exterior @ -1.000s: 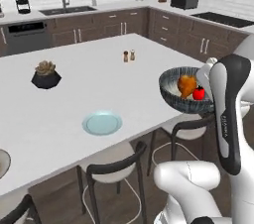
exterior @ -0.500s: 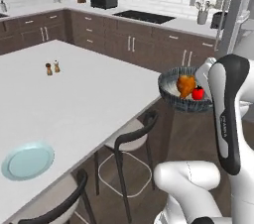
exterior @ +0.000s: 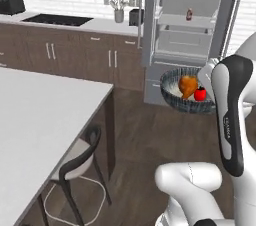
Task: Pick the chicken drumstick and tomato from their plates and place them in the bowl. Then put the bowl in the fridge.
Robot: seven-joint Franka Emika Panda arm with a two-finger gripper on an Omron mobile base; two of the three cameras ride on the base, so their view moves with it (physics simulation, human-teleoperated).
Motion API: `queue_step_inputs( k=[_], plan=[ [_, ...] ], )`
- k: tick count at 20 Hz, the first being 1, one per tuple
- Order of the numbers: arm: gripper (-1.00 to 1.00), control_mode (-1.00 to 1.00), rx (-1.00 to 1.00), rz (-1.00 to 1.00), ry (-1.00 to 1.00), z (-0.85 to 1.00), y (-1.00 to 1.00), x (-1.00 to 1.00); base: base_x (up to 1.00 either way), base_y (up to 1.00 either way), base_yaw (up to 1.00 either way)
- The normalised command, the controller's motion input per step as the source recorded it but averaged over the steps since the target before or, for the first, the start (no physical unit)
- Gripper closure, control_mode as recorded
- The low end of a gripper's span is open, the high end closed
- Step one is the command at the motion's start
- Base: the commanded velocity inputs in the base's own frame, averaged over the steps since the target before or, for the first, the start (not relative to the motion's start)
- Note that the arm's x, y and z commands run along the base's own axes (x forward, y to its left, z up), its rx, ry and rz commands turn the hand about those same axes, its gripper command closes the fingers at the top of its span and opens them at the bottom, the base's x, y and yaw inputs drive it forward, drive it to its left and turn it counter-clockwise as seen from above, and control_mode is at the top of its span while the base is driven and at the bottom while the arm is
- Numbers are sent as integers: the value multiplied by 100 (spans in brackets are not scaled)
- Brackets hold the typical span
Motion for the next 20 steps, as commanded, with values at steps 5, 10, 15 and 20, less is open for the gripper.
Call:
queue_step_inputs(
  k=[5, 10, 15, 20],
  plan=[
    [100, 100, 0, 0, 0, 0, 0, 0, 60, -3, -45],
    [100, 100, 0, 0, 0, 0, 0, 0, 99, 12, -20],
    [100, 100, 0, 0, 0, 0, 0, 0, 100, 2, -1],
    [100, 100, 0, 0, 0, 0, 0, 0, 100, 0, -5]
  ],
)
